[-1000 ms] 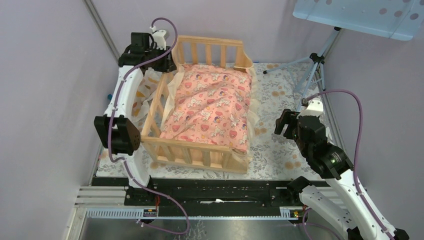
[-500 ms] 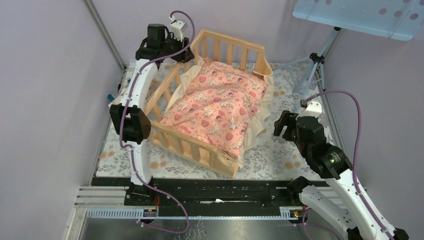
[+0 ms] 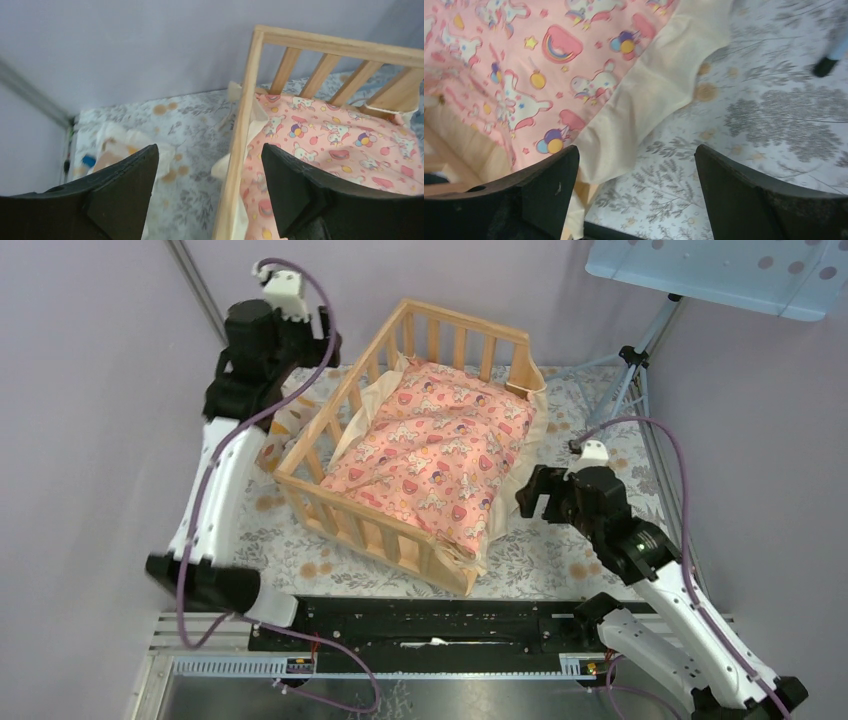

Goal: Set up the pet bed
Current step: Adjust the bed frame at the center of the board.

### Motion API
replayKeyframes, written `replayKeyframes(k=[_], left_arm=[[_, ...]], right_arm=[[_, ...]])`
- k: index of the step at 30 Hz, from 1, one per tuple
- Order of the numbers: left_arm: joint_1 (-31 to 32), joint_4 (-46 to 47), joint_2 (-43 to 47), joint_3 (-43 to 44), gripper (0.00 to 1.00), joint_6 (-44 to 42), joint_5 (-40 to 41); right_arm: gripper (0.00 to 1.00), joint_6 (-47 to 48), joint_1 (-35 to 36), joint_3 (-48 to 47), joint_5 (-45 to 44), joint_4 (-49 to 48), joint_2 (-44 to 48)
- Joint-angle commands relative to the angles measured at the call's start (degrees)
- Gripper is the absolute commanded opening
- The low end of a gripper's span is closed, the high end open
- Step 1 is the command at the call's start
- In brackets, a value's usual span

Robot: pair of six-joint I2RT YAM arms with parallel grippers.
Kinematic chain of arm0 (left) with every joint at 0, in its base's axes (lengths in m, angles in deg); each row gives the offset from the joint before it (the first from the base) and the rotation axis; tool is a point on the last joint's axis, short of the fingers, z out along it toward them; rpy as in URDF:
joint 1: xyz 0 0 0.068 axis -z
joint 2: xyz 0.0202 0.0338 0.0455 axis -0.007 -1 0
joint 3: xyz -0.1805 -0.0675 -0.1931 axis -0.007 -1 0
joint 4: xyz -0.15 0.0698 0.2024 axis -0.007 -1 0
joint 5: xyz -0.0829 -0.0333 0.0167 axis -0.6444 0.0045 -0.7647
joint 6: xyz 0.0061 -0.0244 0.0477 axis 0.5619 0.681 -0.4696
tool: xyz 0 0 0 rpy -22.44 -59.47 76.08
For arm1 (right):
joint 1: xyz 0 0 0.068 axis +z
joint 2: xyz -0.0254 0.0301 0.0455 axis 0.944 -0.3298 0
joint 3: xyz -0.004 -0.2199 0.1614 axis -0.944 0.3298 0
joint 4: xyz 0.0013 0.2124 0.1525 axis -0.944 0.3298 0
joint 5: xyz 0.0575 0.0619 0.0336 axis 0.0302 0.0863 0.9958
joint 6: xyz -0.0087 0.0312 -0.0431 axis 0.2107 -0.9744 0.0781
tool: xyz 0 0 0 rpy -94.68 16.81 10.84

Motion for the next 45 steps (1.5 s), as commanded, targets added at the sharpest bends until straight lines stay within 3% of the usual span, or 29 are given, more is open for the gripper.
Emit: replayKeyframes(k=[1, 5, 12, 18, 23, 26, 35, 40, 45], left_arm=[[-0.26, -5.35, 13.44, -10.35, 0.83, 9.23, 11.19], [-0.04, -11.64, 23.88, -18.86, 0.83, 12.90, 14.74], [-0.04, -26.51, 33.30, -22.85, 0.82, 17.20, 22.55], [-0.04, -28.88, 40.19, -28.81, 0.82, 19.88, 7.70], [-0.08, -25.37, 40.85, -33.61, 0.78, 16.51, 2.83], [-0.04, -23.12, 38.89, -35.24, 0.68, 14.00, 3.15], [-0.05, -15.88, 30.19, -35.17, 0.15, 8.08, 12.01], [-1.19, -7.88, 23.83, -34.88, 0.10, 4.43, 13.90], [-7.17, -2.21, 15.49, -30.69, 0.11, 3.60, 12.99]], right_arm=[[0.95, -0.45, -0.27, 1.26, 16.84, -7.95, -4.58], [0.96, -3.13, -0.27, 2.35, 20.07, -13.30, -8.51], [0.97, -1.94, -0.27, 2.28, 17.86, -14.72, -10.83], [0.98, -0.61, -0.27, 3.16, 17.81, -14.83, -11.65], [0.98, 0.22, -0.27, 3.23, 17.26, -14.94, -11.94], [0.98, 0.32, -0.27, 3.32, 16.86, -14.88, -12.02], [0.98, 1.05, -0.28, 3.41, 14.34, -13.54, -11.24], [0.98, 1.32, -0.27, 3.16, 14.05, -13.30, -11.07], [0.98, 1.85, -0.27, 2.23, 15.20, -12.13, -11.03]])
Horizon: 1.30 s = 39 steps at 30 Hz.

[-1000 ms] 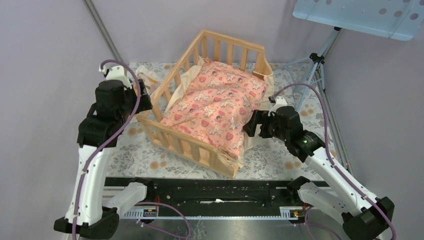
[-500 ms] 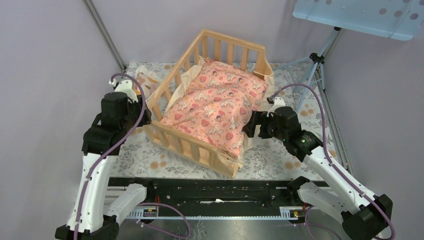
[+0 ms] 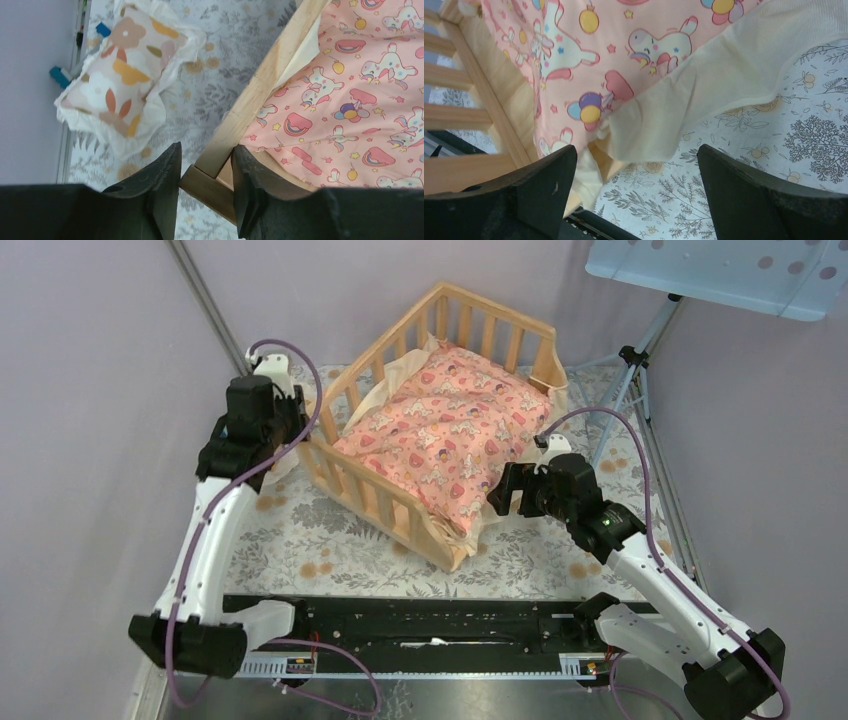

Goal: Set up the pet bed
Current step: Adjust the bed frame at the center of the board, then cross the ropes on the bed frame.

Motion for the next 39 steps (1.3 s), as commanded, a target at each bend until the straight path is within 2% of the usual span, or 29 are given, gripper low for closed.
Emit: replayKeyframes(k=[1, 3, 5, 8, 10, 13, 17, 20, 22, 26, 28, 30, 32, 36, 39], left_arm=[[-4.82, 8.97, -9.80, 1.95, 0.13, -2.24, 2.70], [-5.08, 9.02, -12.38, 5.01, 0.17, -2.37, 2.57], [-5.12, 8.61, -13.57, 8.03, 0.36, -1.79, 1.24], [-5.04, 7.92, -11.82, 11.50, 0.54, -0.71, -2.09], [-5.00, 7.89, -9.16, 12.02, 0.62, -0.37, -4.57], [-4.83, 7.73, -4.69, 11.63, 0.69, 0.00, -8.01], [-4.54, 7.94, 0.80, 10.38, 0.72, 1.09, -12.67], [-3.86, 8.10, 2.85, 9.76, 0.72, 1.82, -16.84], [-3.08, 7.96, 3.30, 9.62, 0.72, 1.90, -18.31], [0.14, 8.04, 3.08, 9.06, 0.72, 2.10, -19.83], [2.82, 8.05, 2.65, 8.80, 0.72, 2.38, -20.18], [6.67, 8.30, 2.03, 8.43, 0.71, 2.50, -20.12], [11.11, 9.19, 1.43, 7.65, 0.71, 2.32, -19.13], [21.17, 10.90, -1.12, 7.07, 0.71, 1.40, -14.52], [25.92, 12.05, -4.75, 7.80, 0.71, 1.56, -13.42]], right_arm=[[0.98, 1.56, -0.27, -1.74, 0.57, 0.91, 0.87], [0.98, 1.11, -0.20, -2.15, 2.37, 0.64, 1.13], [0.99, -0.50, -0.27, -2.21, 4.58, -1.00, 0.98], [0.98, -4.17, -0.20, -0.98, 7.87, -5.20, -0.35], [0.98, -6.82, -0.04, 0.07, 9.98, -8.45, -1.87], [0.98, -9.26, 0.50, 0.25, 10.31, -12.59, -4.63], [0.96, -10.09, 2.16, -2.18, 9.94, -14.57, -9.80], [0.88, -10.54, 3.80, -4.79, 7.92, -13.02, -14.15], [0.81, -11.23, 4.46, -5.84, 7.07, -12.16, -16.04], [0.51, -12.56, 4.78, -6.02, 9.14, -14.41, -15.94], [0.37, -13.18, 4.83, -6.22, 12.30, -16.18, -15.11], [0.29, -13.27, 4.76, -7.06, 13.89, -15.60, -14.17], [0.26, -12.36, 4.74, -8.11, 12.06, -13.30, -13.17], [0.15, -9.78, 4.72, -9.24, -0.30, -8.75, -12.43], [0.15, -8.01, 3.92, -10.27, -2.30, -9.13, -14.01]])
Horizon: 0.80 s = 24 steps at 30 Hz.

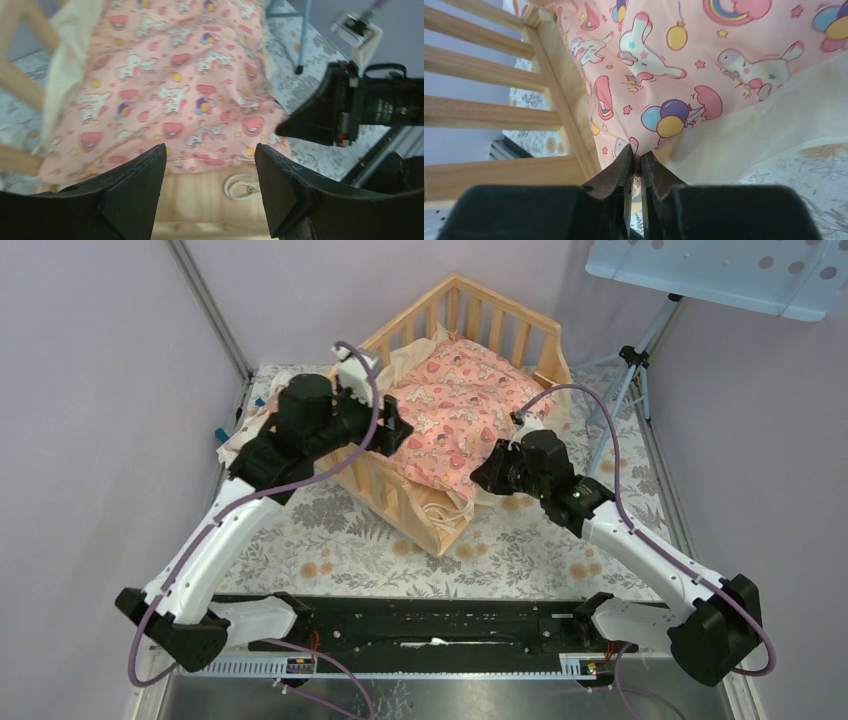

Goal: Set up the pet bed
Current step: Cross the ropes on the bed frame.

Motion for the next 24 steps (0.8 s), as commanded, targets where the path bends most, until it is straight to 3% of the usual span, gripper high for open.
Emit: replayKeyframes(k=[1, 9, 24], left_arm=[[6.39, 5.49, -4.46, 0.92, 0.71, -0.28, 3.04], [12.98, 9.78, -12.78, 2.38, 0.70, -3.63, 0.47], [14.52, 7.23, -25.17, 2.51, 0.59, -11.39, -11.12]], right_arm=[[0.15, 3.28, -0.94, -3.75, -6.55, 0.86, -1.37], [0.14, 6.64, -5.47, -11.75, -7.10, -2.53, -10.28], [0.13, 4.31, -13.44, -19.59, 9.08, -3.80, -19.80]])
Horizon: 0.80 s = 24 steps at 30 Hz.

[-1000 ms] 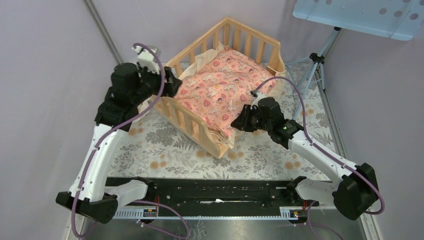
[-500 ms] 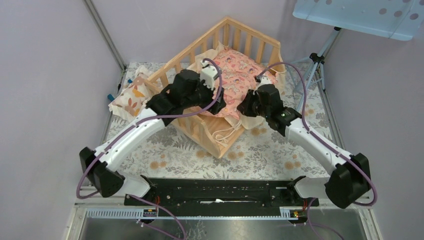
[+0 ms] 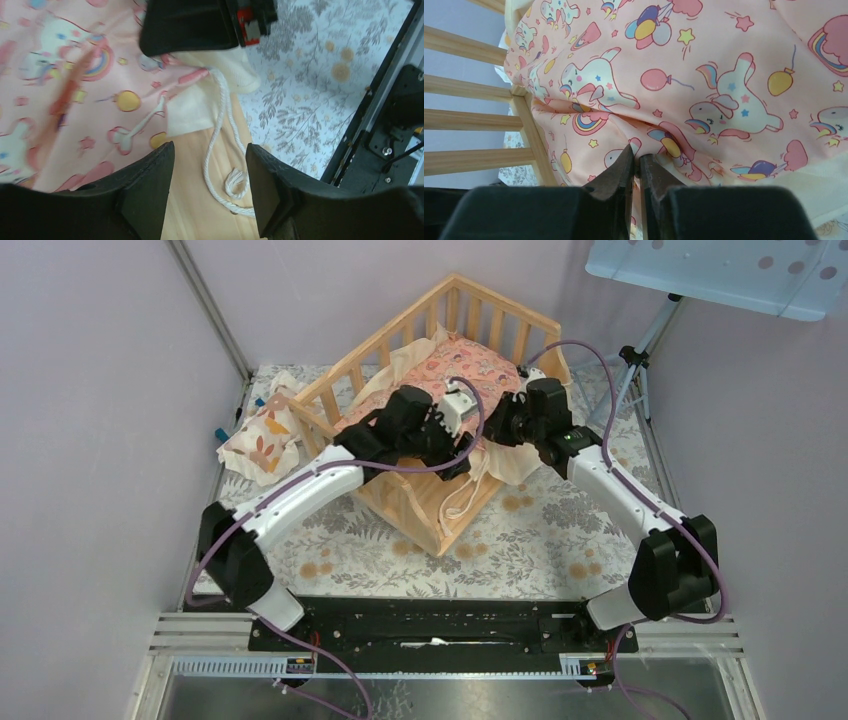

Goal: Set up the pet bed
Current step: Cross the ropes on the bed frame.

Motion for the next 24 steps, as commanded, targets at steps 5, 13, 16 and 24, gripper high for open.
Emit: replayKeyframes(k=[5, 13, 16, 24], left_arm=[[1.98, -2.21, -7.76, 2.63, 0.57, -4.55, -5.75], [2.90, -2.82, -11.72, 2.84, 0.53, -5.32, -1.14], [3.45, -3.17, -13.10, 2.95, 0.46, -5.21, -0.91], [4.96, -5.00, -15.96, 3.10, 0.35, -4.84, 2.46]], right_arm=[[0.12, -2.66, -3.41, -3.16, 7.37, -2.54, -2.70], [0.12, -3.37, -3.85, -2.31, 7.65, -3.05, -2.32], [0.12, -3.57, -3.94, -1.62, 7.53, -3.27, -1.99], [0.12, -4.19, -4.28, 0.10, 7.04, -3.83, -0.79]])
